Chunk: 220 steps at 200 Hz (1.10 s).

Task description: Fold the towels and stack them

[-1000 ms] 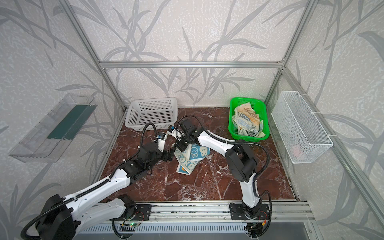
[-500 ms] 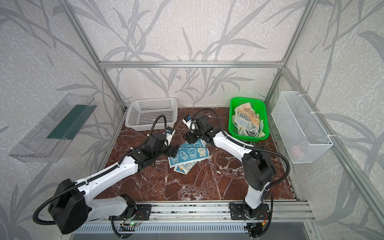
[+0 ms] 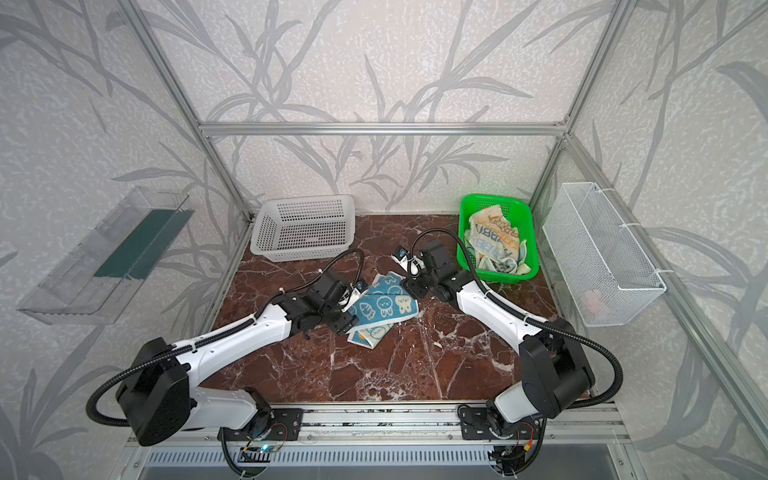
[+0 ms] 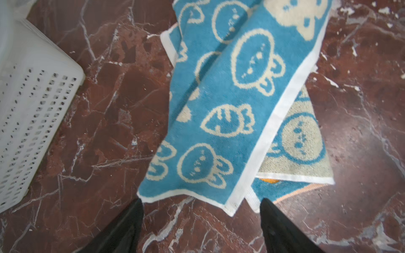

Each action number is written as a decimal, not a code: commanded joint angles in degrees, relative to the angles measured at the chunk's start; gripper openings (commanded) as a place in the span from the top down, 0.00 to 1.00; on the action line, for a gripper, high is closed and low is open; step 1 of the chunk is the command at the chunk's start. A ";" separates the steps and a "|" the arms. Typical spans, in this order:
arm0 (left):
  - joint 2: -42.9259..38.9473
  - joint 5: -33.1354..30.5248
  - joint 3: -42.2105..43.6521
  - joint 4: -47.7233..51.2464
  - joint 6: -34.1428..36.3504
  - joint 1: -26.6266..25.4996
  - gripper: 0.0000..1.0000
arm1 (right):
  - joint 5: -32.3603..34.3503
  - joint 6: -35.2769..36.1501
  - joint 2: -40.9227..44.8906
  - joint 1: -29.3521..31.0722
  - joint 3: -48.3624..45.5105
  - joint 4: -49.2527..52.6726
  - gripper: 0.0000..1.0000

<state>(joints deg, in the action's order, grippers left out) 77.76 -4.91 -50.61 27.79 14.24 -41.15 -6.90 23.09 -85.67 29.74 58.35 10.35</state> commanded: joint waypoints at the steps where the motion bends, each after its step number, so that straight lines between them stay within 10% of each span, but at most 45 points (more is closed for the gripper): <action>1: -1.12 -2.69 1.76 7.79 0.78 -3.43 0.15 | 0.78 3.60 1.59 -0.37 -0.97 -0.36 0.29; 139: 6.58 -3.51 8.70 -3.74 4.70 -3.25 0.30 | -1.81 -0.28 7.96 -8.29 -10.80 -9.68 0.32; 220: 13.55 -0.36 8.47 -4.59 5.98 -0.36 0.60 | -1.54 -0.77 7.17 -8.39 -12.40 -11.95 0.33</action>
<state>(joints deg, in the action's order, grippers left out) 86.70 -6.72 -42.04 20.34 19.07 -42.52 -8.16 23.24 -78.32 21.21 45.98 -0.05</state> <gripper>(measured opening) 0.450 0.676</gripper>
